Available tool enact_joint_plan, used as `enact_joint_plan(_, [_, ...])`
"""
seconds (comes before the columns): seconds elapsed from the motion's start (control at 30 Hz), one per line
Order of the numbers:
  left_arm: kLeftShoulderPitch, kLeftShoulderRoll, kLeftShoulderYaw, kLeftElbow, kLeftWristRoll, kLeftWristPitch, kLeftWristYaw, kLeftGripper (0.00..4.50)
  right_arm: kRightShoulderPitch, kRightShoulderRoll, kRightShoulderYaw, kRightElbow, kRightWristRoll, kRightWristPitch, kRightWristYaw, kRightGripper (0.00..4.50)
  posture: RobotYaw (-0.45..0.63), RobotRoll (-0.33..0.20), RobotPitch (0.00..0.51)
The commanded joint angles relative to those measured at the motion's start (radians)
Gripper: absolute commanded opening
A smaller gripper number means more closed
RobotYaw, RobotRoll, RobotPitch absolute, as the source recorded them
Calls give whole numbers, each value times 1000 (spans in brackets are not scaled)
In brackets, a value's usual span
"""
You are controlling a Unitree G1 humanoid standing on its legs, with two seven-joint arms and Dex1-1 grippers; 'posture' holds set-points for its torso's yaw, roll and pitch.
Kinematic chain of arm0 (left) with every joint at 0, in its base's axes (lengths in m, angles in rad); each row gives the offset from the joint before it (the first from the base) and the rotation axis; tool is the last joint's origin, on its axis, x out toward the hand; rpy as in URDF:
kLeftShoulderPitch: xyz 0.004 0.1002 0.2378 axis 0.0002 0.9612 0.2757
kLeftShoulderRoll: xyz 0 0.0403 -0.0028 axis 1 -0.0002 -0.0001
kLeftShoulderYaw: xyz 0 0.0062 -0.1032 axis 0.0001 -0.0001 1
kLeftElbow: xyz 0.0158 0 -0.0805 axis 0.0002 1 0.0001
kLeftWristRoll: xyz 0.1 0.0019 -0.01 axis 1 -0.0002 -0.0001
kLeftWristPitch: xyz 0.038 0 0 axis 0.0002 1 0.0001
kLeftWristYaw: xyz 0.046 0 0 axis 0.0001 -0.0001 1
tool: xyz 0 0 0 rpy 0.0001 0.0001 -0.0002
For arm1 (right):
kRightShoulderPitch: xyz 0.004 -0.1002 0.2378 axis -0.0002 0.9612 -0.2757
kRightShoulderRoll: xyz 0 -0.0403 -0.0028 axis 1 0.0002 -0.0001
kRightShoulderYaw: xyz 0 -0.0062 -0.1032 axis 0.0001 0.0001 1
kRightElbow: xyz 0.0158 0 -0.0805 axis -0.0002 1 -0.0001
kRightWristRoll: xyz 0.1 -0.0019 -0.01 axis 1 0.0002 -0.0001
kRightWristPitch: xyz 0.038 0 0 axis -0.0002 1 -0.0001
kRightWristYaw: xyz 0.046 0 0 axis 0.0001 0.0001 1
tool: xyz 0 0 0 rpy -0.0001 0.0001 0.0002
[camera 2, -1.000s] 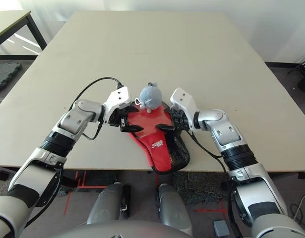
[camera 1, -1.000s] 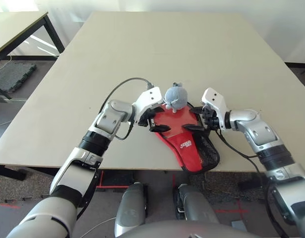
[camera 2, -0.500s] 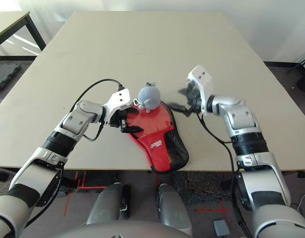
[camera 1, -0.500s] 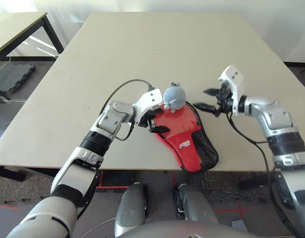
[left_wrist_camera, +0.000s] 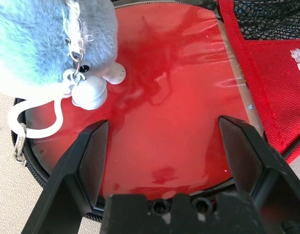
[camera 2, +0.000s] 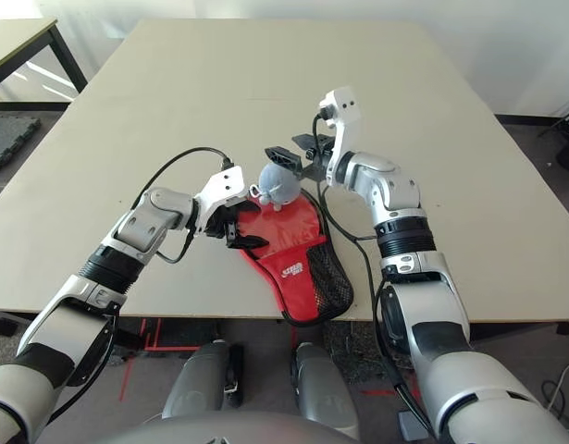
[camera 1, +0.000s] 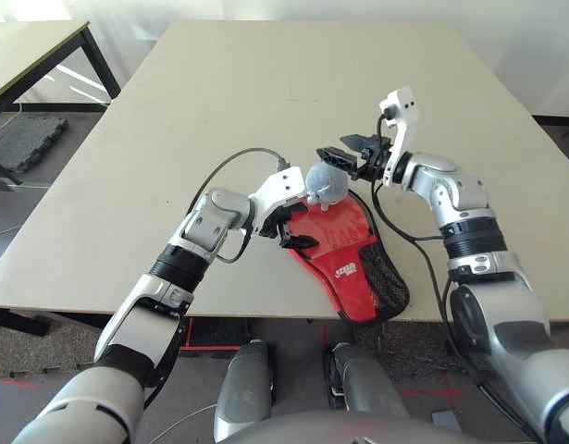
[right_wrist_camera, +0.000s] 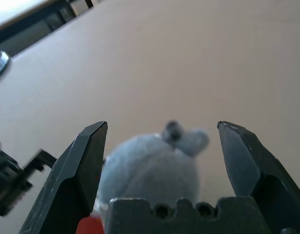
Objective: Store the ping-pong paddle in its case and zip it.
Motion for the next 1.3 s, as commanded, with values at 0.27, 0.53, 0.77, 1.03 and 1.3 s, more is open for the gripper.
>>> enact_joint_plan(0.27, [36,2,-33,-7,12,29,-9,4500,1,-16,58,51,-46,19,71,3855,107,0,103])
enact_joint_plan(0.53, [45,3,-39,-23,13,35,-12,4500,-51,-11,65,156,-84,-9,82,908,115,0,97])
enact_joint_plan(0.77, [52,-3,-46,-37,11,41,-12,4500,-144,-5,43,342,-131,-155,44,6,117,0,94])
enact_joint_plan(1.03, [61,-13,-56,-56,9,55,-11,4500,-286,1,2,610,-171,-343,-58,6,122,0,96])
enact_joint_plan(1.3, [71,-22,-64,-73,6,69,-5,4500,-359,2,-37,717,-189,-413,-158,6,134,0,101])
